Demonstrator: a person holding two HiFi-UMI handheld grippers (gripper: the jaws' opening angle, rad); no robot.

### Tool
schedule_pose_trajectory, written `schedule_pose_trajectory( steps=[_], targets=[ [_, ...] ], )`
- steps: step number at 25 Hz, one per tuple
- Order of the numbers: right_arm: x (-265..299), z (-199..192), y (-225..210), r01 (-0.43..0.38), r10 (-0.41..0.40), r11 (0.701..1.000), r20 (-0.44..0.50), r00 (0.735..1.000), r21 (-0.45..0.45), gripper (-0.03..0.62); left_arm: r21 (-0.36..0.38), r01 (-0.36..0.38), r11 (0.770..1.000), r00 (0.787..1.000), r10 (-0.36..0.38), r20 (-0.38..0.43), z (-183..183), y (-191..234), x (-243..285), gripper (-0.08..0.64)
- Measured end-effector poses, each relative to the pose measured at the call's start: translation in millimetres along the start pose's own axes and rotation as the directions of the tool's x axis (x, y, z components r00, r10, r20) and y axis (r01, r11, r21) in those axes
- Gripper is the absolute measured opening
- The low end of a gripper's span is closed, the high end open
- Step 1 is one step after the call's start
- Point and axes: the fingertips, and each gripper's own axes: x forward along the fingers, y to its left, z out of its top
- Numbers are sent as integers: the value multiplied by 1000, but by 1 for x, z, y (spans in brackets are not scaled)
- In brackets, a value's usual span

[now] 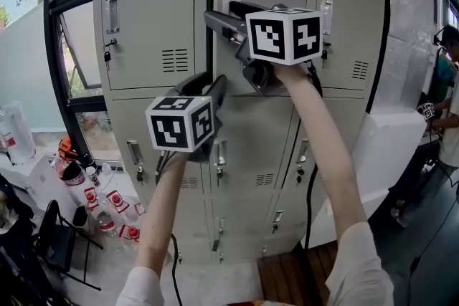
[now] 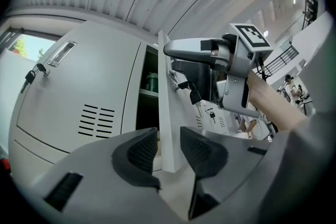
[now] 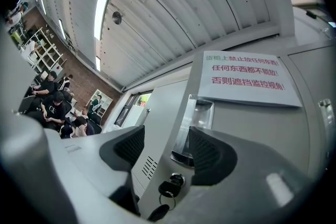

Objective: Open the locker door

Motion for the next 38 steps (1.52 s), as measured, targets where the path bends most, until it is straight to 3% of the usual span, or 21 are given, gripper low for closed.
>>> schedule_pose_trajectory(
  steps=[2, 6, 9, 10, 11, 15, 17, 22, 28, 38],
  targets=[
    [-4, 1, 1, 3, -3, 1000, 4, 1000, 2, 253, 6, -6, 1000, 1000, 6, 2, 3, -4, -5, 90],
    [-10, -1, 8, 0, 0, 1000, -4, 1000, -16, 253, 26, -32, 999, 999, 32, 7, 6, -9, -9, 49],
    [-14, -3, 8, 6, -6, 1000, -15, 1000, -11, 253, 16, -88, 996, 995, 88, 48, 10, -4, -13, 51],
    [-14, -3, 9, 1, -1, 1000, -17, 1000, -5, 253, 10, -102, 995, 993, 101, 63, 11, -2, -13, 71],
    [-12, -4, 10, -5, 5, 1000, -19, 1000, 1, 253, 2, -102, 995, 993, 101, 68, 11, 0, -13, 141],
    [-6, -12, 15, -20, 20, 1000, -46, 999, -6, 253, -97, 16, 995, 1000, -19, -25, -11, -2, 5, 169],
    [-1, -14, 21, -42, 40, 999, -60, 997, -23, 253, -112, 45, 993, 997, -52, -53, -18, -5, 9, 169],
    [-4, -15, 23, -37, 36, 999, -43, 998, -39, 253, -95, 43, 995, 998, -47, -44, -20, -6, 9, 150],
    [-36, -14, 16, 23, -22, 998, 19, 1000, -53, 253, -82, 49, 995, 998, -51, -24, -17, -12, 2, 126],
    [-125, -40, 12, 81, -85, 996, 83, 993, 41, 253, -59, 90, 994, 996, -90, -1, -11, -47, -16, 107]
  ],
)
